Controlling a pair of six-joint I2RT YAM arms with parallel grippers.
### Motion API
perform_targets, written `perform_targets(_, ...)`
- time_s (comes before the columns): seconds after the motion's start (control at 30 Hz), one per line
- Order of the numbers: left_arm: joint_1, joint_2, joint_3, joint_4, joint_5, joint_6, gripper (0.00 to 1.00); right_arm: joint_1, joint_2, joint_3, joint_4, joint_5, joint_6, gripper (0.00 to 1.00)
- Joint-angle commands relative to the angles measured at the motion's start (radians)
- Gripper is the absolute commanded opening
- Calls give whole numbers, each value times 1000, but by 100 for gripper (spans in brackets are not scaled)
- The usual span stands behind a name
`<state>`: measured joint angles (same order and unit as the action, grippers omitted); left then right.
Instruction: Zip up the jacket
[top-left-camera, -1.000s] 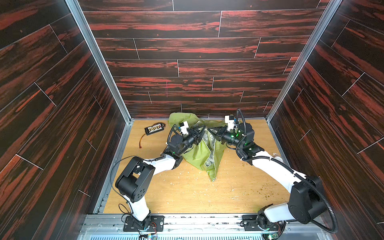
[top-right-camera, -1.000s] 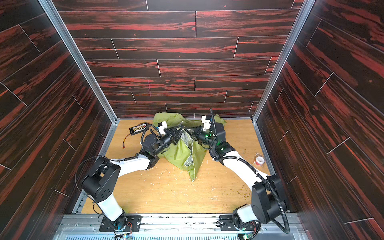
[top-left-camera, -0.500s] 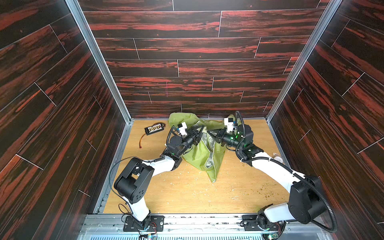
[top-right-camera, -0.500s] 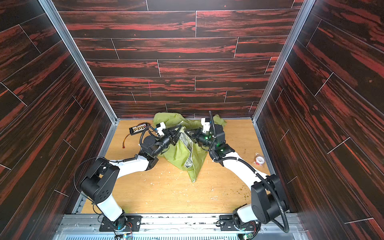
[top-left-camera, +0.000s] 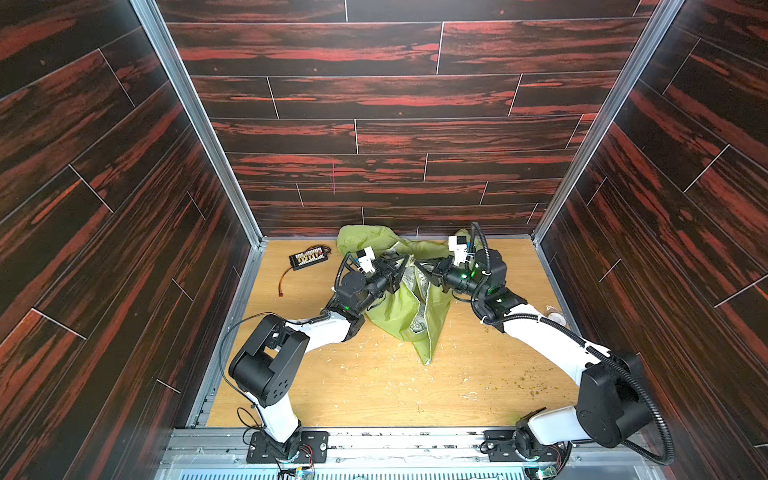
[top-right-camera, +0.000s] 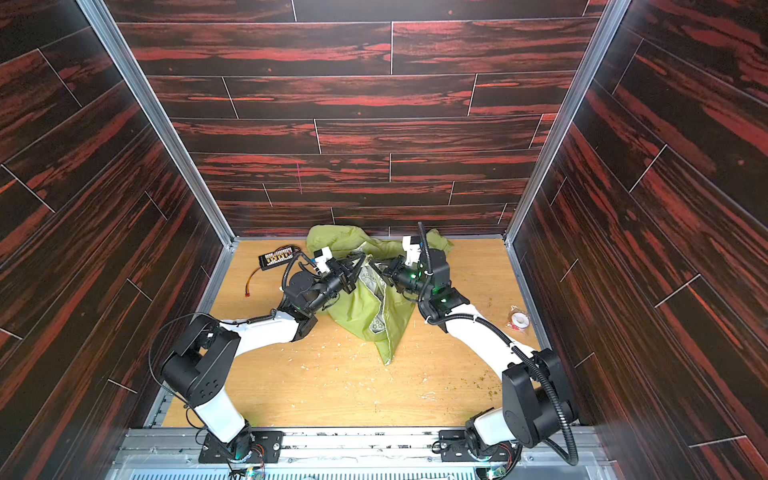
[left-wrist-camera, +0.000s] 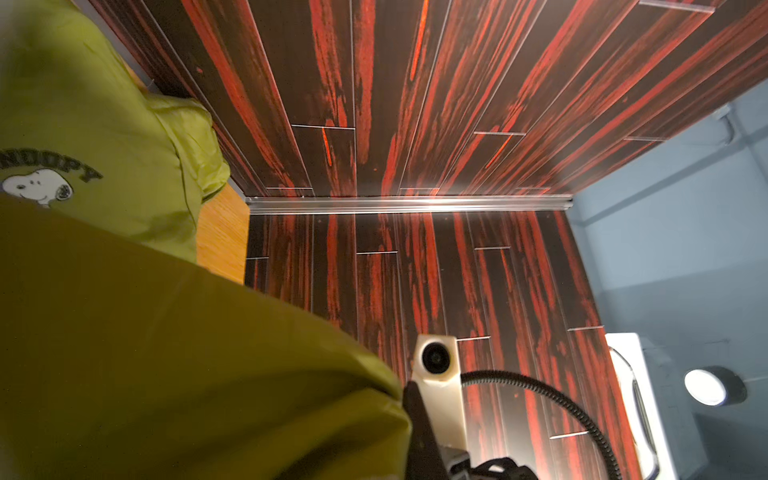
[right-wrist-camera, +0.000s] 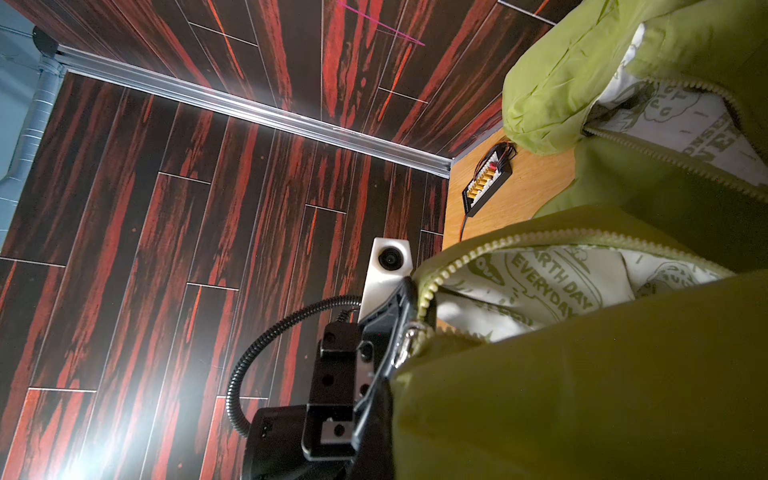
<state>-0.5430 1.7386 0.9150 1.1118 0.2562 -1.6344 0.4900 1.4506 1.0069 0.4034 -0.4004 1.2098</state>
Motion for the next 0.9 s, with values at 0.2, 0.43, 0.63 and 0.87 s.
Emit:
perform_targets(0.2, 8, -17, 35, 32, -17, 6, 0, 34, -62, -33, 7, -3, -3, 0)
perform_targets(0.43, 8, 7, 86, 34, -1, 8, 0, 91, -80, -54, -16, 23, -22, 0)
perform_targets(0.63, 8, 7, 85, 31, 31, -3, 0, 91, -92, -46, -47, 37, -31, 0)
perform_targets(0.87, 8, -31, 54, -4, 40, 33, 0, 68, -65, -33, -57, -47, -15, 0)
